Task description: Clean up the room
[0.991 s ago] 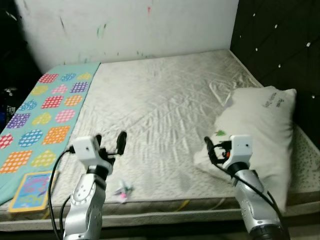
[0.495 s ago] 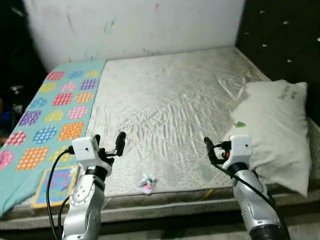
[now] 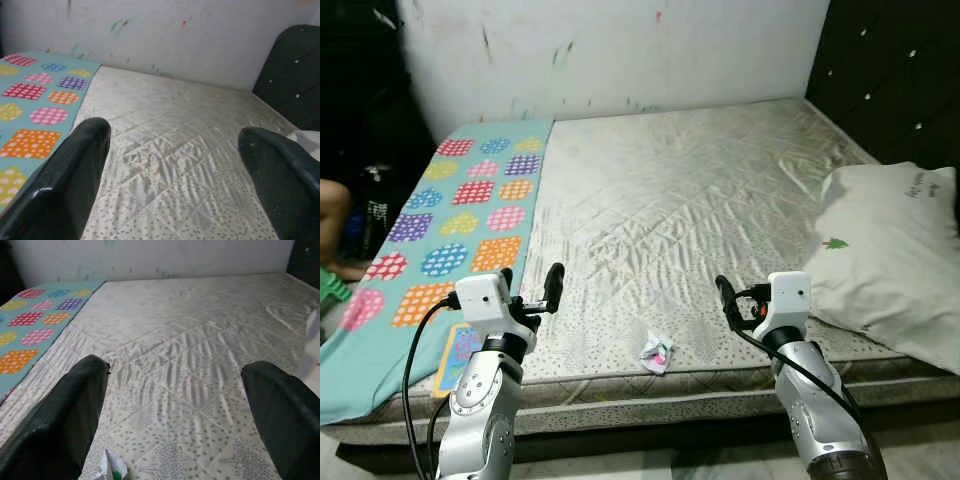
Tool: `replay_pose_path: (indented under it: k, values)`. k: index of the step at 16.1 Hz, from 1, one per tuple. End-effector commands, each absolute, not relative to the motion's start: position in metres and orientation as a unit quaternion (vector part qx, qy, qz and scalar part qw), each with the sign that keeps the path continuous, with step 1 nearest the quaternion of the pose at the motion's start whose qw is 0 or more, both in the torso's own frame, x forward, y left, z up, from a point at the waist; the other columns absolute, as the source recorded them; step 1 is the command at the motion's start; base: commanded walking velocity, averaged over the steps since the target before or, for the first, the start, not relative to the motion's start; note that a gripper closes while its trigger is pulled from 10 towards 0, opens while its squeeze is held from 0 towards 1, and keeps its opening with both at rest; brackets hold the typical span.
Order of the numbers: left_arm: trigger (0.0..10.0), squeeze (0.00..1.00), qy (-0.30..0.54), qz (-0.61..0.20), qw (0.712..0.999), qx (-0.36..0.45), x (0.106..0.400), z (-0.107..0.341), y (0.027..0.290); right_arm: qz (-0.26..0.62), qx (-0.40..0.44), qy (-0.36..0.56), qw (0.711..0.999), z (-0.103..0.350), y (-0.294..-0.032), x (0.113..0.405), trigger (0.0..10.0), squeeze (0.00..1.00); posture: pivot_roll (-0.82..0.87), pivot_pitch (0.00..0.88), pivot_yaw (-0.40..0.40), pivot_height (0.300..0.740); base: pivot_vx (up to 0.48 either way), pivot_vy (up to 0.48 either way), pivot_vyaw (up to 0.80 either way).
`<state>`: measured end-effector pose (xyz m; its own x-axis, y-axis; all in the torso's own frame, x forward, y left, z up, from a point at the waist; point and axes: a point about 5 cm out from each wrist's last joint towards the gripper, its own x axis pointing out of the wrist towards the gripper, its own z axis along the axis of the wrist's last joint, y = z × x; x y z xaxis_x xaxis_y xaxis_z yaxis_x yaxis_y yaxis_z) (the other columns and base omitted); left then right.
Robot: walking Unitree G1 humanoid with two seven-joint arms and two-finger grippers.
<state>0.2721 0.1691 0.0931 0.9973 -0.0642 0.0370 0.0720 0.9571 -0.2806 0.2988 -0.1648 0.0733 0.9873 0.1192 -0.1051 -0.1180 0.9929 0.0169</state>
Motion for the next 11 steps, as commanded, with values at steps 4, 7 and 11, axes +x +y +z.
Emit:
replay_pose_path:
  k: [4,7,11]
  values:
    - [10.0,0.0,-0.023,-0.041,0.989,-0.144,0.2723,0.0972,0.1707,0.059,0.006,0.054,0.997,0.074,-0.1644,0.2996,10.0,0.0,-0.19,0.0,0.093,0.74,0.286,0.0,-0.1]
    - [10.0,0.0,-0.022,-0.045,0.988,-0.144,0.2719,0.0968,0.1694,0.058,0.004,0.054,0.997,0.0742,-0.1648,0.2993,10.0,0.0,-0.19,0.0,0.093,0.74,0.326,0.0,0.0]
    - [10.0,0.0,-0.023,-0.048,0.988,-0.147,0.2729,0.0976,0.1685,0.056,0.004,0.053,0.997,0.0747,-0.1652,0.2999,10.0,0.0,-0.2,0.0,0.092,0.74,0.328,0.0,0.0]
